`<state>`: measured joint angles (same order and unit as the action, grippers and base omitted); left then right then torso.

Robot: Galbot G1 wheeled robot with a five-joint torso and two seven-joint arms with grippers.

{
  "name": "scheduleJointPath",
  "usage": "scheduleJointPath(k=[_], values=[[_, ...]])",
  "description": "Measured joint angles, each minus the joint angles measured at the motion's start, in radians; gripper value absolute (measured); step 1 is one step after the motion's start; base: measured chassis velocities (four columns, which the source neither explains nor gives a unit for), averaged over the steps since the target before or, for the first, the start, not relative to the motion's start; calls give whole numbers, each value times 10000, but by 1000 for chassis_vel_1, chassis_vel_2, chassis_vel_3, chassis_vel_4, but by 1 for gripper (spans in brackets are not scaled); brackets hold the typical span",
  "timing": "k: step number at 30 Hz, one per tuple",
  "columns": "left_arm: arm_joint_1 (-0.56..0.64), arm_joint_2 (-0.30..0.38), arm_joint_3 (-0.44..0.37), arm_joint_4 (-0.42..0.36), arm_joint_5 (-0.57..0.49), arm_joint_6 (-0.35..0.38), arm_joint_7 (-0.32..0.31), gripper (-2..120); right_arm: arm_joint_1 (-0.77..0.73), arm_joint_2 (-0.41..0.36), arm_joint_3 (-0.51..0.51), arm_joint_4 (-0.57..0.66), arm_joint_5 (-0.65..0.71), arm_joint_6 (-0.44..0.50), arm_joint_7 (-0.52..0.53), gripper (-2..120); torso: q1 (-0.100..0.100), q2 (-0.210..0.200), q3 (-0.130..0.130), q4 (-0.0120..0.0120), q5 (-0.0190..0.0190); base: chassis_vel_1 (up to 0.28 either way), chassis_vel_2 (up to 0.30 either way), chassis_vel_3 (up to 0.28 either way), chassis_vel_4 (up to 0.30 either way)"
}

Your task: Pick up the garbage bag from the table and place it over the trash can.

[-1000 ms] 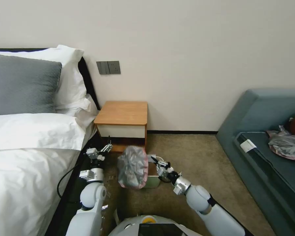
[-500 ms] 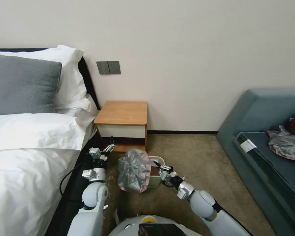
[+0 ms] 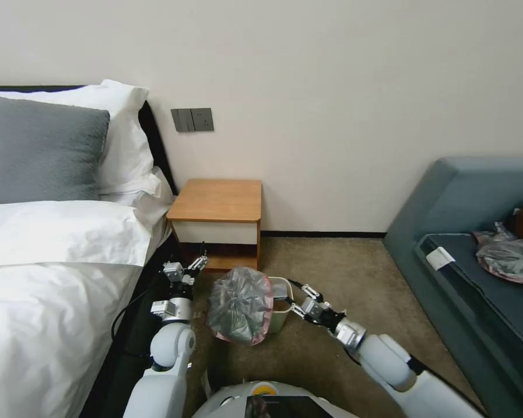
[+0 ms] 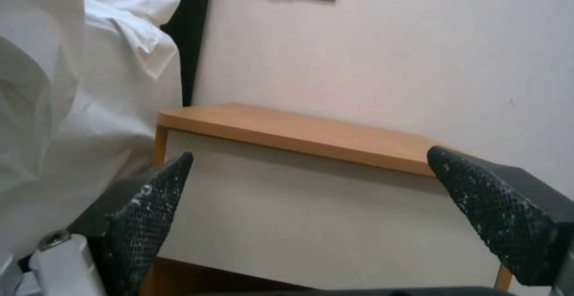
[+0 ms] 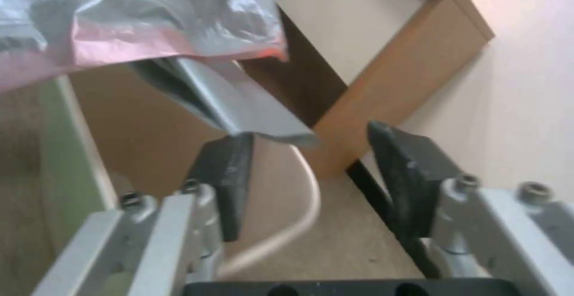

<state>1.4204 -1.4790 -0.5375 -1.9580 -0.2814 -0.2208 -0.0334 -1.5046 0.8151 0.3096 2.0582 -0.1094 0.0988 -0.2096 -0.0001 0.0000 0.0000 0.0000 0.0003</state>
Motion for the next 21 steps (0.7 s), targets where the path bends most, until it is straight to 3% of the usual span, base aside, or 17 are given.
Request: scheduleJointPath(k=[9,12,13,16,17,21], values=[[364,385,472,-156,-122,264,-18,100,-113,-430,920,154,443,31,135,86,1,0,0,0,-5,0,0,0,0],[824,1137,756,-773,-942,1245,-231,100,-95,-303,1223,263,661,54,295,98,1,0,0,2,-4,0,0,0,0],[824,1137,756,-773,-942,1245,-231,100,-95,-303,1223,263,661,54,295,98,1,0,0,2,-4,0,0,0,0],[1390,1758,778,-1674,-2171,2478,-279,100,-159,34,1324,334,704,162,413,100,1,0,0,0,-3,0,0,0,0],[1390,1758,778,-1674,-2171,2478,-279,100,-159,34,1324,334,704,162,413,100,1,0,0,0,-3,0,0,0,0],[2246,2413,819,-2834,-3090,4307,-391,99,-95,347,1254,317,691,256,466,100,1,0,-1,2,-1,0,0,0,0]])
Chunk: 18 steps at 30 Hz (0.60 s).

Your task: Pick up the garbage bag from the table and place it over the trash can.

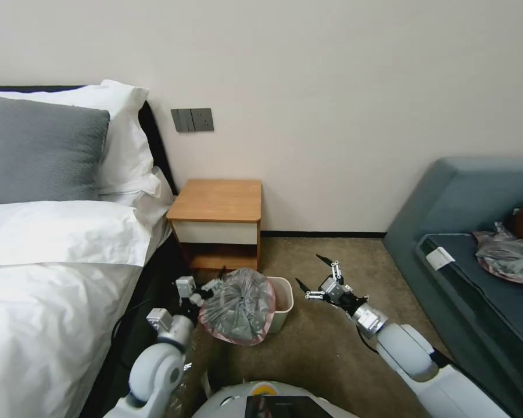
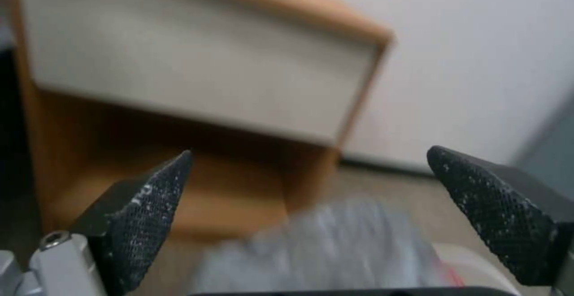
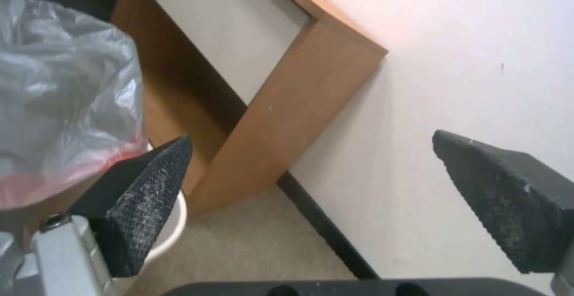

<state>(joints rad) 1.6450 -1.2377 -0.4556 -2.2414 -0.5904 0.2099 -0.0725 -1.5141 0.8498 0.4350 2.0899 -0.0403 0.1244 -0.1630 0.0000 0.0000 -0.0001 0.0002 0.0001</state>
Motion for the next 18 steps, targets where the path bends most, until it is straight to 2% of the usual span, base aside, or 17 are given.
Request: scheduleJointPath(k=[1,2,3,5,11,12,13,18], values=[[0,0,0,0,0,0,0,99,0,0,0,0,0,0,0,100,0,0,0,0,0,0,0,0,0],[184,117,23,-177,-5,545,-135,99,18,109,-38,-11,-11,35,3,100,0,0,0,0,0,0,0,0,0],[184,117,23,-177,-5,545,-135,99,18,109,-38,-11,-11,35,3,100,0,0,0,0,0,0,0,0,0],[322,125,98,-190,207,1141,-344,99,-8,298,-93,-81,-44,144,15,100,0,0,0,-1,-3,0,0,0,0],[305,-45,415,311,315,727,-379,99,-165,464,-142,-169,-143,381,50,100,0,0,0,-3,-2,0,0,0,0],[259,-105,540,373,483,875,-532,99,-194,481,-150,-170,-150,410,79,100,0,0,0,-3,-2,0,0,0,0],[165,-188,613,387,559,1364,-648,99,-209,490,-157,-169,-153,431,113,100,-1,0,1,-3,-1,0,0,0,0],[-156,-419,747,577,445,2055,-1223,99,-251,498,-164,-156,-154,456,158,100,0,0,1,-2,-2,0,0,0,0]])
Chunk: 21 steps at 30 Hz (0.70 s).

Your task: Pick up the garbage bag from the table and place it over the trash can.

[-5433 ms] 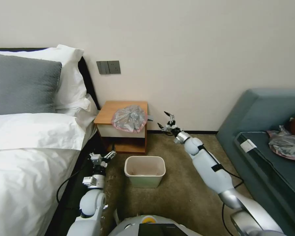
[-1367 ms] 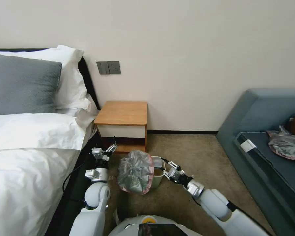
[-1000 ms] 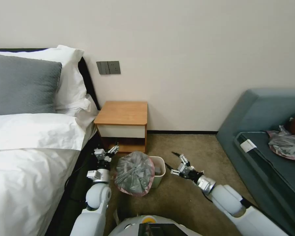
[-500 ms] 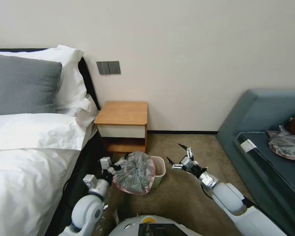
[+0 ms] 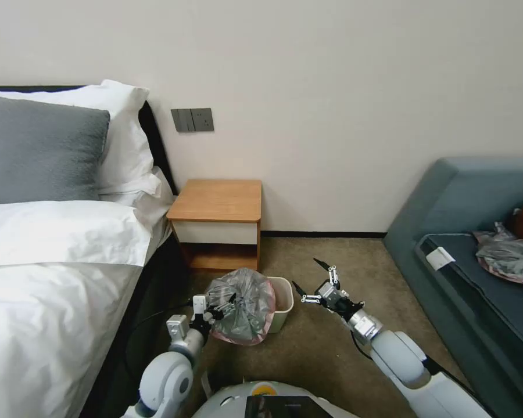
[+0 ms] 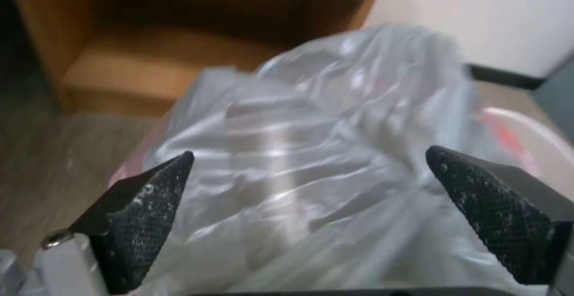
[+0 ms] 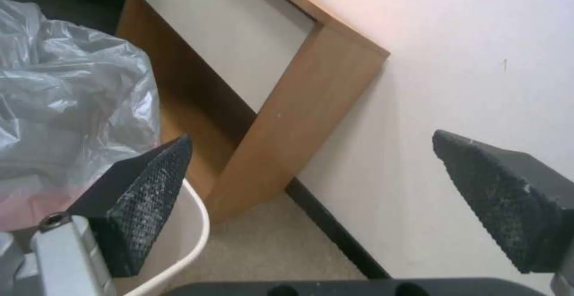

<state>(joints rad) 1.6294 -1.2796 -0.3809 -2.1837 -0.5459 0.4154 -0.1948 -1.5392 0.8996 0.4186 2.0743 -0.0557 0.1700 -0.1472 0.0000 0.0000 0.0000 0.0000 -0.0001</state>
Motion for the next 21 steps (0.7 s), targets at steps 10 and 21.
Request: scheduleJointPath(k=[10,21], values=[[-913,-487,-302,413,-1771,1336,-241,100,-178,149,-61,34,-80,108,5,100,0,0,0,0,1,0,0,0,0],[-1377,-784,-666,504,-1543,2184,-625,100,-172,267,-161,-47,-100,227,0,100,0,0,0,0,1,0,0,0,0]])
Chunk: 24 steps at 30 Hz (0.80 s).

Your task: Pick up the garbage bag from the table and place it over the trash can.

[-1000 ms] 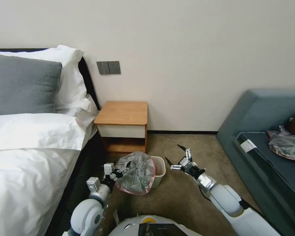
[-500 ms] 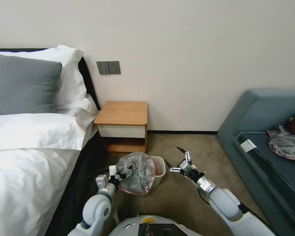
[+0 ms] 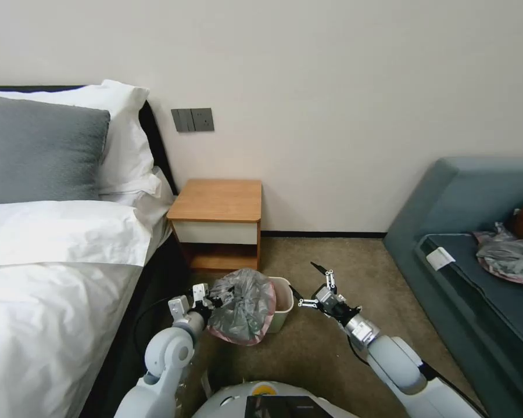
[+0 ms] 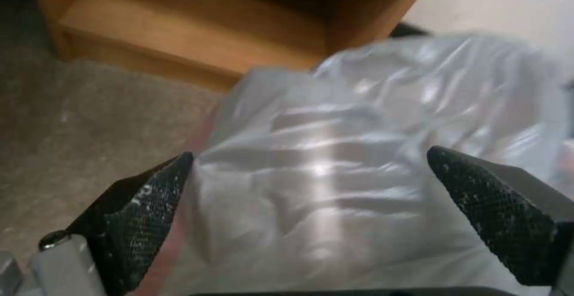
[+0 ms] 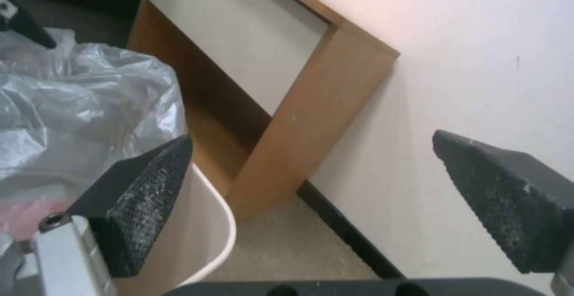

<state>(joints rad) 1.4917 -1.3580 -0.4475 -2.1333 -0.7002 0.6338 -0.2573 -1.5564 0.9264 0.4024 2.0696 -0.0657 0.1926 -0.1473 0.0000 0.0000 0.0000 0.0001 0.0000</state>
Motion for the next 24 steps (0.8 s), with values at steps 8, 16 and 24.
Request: scheduleJointPath(k=[8,16,24], values=[[-48,-23,-14,198,544,447,509,99,74,22,-3,-22,21,47,0,100,0,0,0,0,0,0,0,0,0],[-522,-143,-165,602,814,1016,1215,94,35,154,-46,-51,9,102,-23,100,1,0,0,-2,-1,0,0,0,0],[-788,-385,-230,1069,1171,1054,1561,71,36,146,-52,-8,22,118,-30,100,0,0,0,-1,-1,0,0,0,0]])
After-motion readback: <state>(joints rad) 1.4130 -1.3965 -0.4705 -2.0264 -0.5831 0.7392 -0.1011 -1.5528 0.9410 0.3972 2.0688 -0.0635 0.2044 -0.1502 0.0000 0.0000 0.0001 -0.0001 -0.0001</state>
